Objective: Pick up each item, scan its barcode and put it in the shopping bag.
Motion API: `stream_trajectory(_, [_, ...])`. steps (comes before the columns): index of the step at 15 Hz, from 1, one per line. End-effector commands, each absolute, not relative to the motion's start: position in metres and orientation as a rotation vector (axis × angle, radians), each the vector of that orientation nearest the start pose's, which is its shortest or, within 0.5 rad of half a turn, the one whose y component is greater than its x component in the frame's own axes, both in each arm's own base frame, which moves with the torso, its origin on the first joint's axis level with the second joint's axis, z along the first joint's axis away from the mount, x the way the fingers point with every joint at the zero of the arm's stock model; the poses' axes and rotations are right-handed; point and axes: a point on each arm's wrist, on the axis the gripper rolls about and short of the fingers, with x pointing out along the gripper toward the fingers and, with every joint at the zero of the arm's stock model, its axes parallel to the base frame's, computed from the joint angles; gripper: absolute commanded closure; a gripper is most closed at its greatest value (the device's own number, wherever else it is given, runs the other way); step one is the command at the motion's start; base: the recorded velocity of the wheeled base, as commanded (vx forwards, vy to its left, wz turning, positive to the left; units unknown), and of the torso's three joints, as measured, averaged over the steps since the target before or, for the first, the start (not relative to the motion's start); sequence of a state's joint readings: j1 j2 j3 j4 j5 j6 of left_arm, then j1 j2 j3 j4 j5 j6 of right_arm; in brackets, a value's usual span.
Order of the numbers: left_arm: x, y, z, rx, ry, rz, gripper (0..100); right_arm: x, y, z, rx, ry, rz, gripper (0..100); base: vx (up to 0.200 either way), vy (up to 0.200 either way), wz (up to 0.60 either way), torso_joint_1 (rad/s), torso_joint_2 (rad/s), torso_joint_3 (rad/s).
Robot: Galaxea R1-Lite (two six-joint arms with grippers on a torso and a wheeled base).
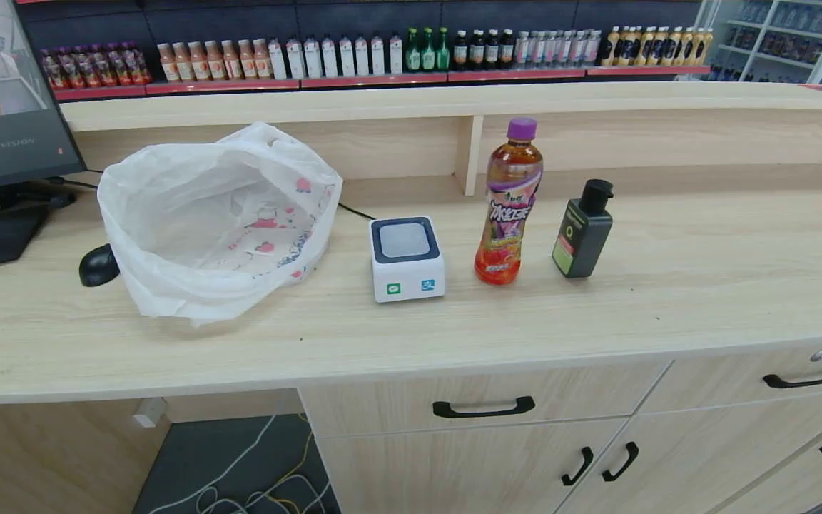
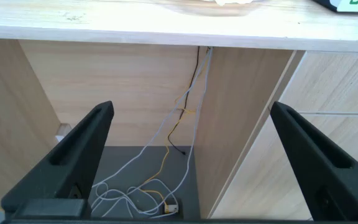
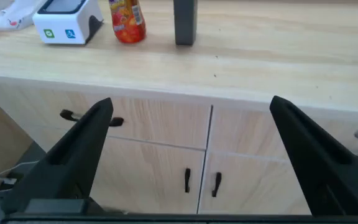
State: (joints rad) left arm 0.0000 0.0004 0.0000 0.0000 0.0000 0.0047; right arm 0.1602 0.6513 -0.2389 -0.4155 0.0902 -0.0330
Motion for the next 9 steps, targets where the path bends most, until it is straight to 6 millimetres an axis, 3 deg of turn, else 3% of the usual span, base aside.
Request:
stream_trajectory(1, [-0.023,0.000,0.075,0.005,0.000,0.000,0,0.129,0.039,0.194,-0.058,0.041,0.372,0,0.000,0.000,0.00,0.000,0.00,0.000])
stream_trajectory(2, [-0.023,0.000,0.075,0.005,0.000,0.000,0,0.138,0.042,0.196,-0.059,0.033,0.375,0,0.000,0.000,0.00,0.000,0.00,0.000])
stream_trajectory(4, [-0.023,0.000,0.075,0.005,0.000,0.000,0,0.186,0.057,0.204,-0.054,-0.032,0.372,0,0.000,0.000,0.00,0.000,0.00,0.000])
stream_trajectory(6, [-0.023,0.000,0.075,0.005,0.000,0.000,0,0.216,0.068,0.211,-0.049,-0.094,0.376,0,0.000,0.000,0.00,0.000,0.00,0.000])
stream_trajectory(9, [-0.023,0.000,0.075,0.005,0.000,0.000,0,0.242,0.089,0.219,-0.045,-0.141,0.423,0,0.000,0.000,0.00,0.000,0.00,0.000])
